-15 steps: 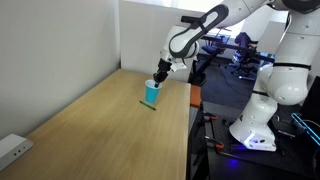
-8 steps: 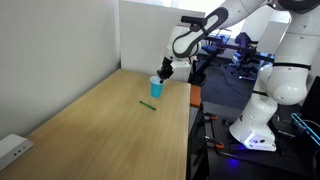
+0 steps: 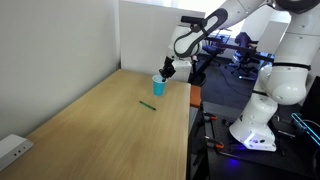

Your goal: Move the cup to the right

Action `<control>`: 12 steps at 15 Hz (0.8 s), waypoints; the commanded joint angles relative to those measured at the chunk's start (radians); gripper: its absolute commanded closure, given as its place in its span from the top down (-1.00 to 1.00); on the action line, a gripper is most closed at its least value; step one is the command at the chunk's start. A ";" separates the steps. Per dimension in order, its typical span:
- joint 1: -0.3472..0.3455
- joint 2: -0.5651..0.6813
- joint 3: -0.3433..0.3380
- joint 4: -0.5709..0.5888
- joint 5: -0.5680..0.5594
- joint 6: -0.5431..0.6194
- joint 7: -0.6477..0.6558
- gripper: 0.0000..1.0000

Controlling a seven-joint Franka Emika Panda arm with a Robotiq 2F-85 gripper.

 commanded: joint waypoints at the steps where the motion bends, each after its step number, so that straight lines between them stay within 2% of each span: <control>1: -0.008 0.004 0.001 0.005 0.008 0.009 0.008 -0.98; 9: -0.077 0.057 -0.096 0.071 -0.052 0.010 0.089 -0.98; 12: -0.084 0.102 -0.133 0.112 -0.101 0.011 0.169 -0.98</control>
